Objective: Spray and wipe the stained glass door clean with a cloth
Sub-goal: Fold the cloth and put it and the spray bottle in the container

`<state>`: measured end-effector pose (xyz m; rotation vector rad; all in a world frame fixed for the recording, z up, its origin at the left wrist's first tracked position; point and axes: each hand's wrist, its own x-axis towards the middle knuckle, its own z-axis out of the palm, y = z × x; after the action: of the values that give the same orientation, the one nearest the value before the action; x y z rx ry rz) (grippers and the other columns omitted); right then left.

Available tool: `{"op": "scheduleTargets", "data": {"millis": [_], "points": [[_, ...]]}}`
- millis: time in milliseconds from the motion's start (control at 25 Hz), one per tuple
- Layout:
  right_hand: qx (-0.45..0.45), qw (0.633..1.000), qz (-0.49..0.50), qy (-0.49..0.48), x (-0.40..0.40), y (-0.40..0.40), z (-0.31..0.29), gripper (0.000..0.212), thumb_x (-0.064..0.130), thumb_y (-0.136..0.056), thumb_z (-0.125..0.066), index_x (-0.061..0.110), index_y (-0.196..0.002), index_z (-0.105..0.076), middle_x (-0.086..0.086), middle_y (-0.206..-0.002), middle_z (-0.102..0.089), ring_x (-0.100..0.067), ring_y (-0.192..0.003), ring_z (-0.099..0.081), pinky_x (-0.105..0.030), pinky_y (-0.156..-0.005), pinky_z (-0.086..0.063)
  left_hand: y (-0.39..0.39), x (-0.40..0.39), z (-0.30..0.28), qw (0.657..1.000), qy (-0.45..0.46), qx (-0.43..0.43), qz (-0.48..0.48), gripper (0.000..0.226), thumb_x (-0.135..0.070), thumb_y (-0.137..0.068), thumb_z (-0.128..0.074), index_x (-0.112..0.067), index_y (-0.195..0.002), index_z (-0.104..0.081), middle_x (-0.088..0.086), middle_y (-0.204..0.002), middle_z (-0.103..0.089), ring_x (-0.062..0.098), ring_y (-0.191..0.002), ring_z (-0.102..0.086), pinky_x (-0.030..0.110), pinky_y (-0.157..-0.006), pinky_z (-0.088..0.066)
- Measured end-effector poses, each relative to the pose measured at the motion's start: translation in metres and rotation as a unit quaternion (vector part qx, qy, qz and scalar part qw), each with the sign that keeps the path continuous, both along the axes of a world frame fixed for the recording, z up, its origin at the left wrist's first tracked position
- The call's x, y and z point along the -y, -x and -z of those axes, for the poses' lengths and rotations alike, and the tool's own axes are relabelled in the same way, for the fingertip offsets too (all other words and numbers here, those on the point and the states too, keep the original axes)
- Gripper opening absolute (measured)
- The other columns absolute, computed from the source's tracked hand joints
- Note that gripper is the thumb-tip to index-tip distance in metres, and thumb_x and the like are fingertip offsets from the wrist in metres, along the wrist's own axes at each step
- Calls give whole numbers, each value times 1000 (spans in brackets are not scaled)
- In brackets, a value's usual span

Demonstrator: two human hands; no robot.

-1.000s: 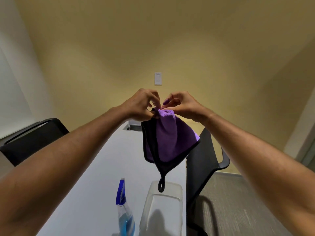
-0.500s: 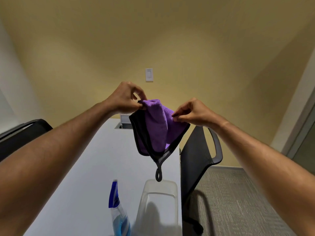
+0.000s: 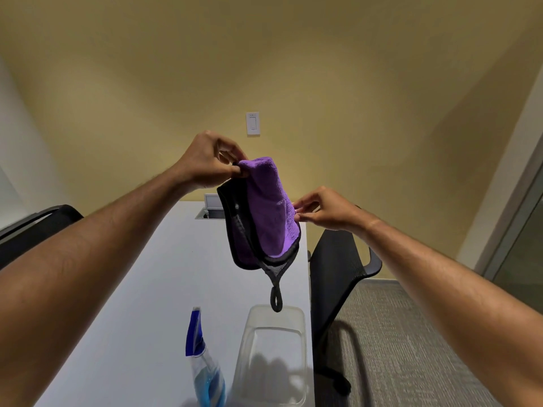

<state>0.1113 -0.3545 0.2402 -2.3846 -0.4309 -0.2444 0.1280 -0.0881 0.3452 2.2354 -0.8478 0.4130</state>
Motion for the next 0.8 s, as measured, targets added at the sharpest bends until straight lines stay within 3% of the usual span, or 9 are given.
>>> {"op": "scheduleTargets", "data": {"millis": [120, 240, 480, 600, 800], "points": [[44, 997, 30, -55, -2, -2, 7, 15, 15, -76, -82, 15, -90, -76, 5, -80, -76, -1, -72, -69, -21, -68, -53, -1, 0, 1, 1000, -5, 1, -2, 19, -2, -72, -79, -18, -81, -75, 1, -74, -72, -7, -60, -58, 14, -67, -49], [29, 995, 2, -99, -1, -3, 3, 19, 10, -74, -81, 13, -93, -76, 4, -84, -77, -5, -79, -72, -21, -74, -55, -5, -2, 3, 1000, 8, -8, -17, 20, 1, -71, -78, -16, -81, -75, -3, -71, -70, -9, -56, -58, 6, -60, -47], [-44, 995, -50, -75, -6, 4, 0, 70, 42, -62, -89, 18, -123, -65, 4, -117, -69, -4, -109, -63, -29, -93, -54, -9, -2, 11, 997, 62, -38, -27, 20, 5, -72, -77, -14, -77, -72, -2, -70, -69, -7, -54, -58, 9, -58, -47], [-62, 994, -57, -70, -13, 6, 2, 69, 38, -65, -89, 20, -126, -63, 4, -125, -65, -10, -117, -58, -32, -97, -52, -9, 0, 12, 994, 92, -48, -19, 18, 3, -72, -78, -13, -77, -73, -1, -72, -70, -3, -57, -60, 13, -62, -50], [-104, 987, -78, -99, -19, 12, 3, 61, 40, -68, -87, 25, -123, -64, 11, -121, -64, -9, -115, -58, -26, -97, -47, -11, 4, 16, 990, 126, -46, -32, 18, -2, -70, -80, -17, -76, -73, 1, -75, -71, 9, -67, -63, 23, -68, -55]]}}
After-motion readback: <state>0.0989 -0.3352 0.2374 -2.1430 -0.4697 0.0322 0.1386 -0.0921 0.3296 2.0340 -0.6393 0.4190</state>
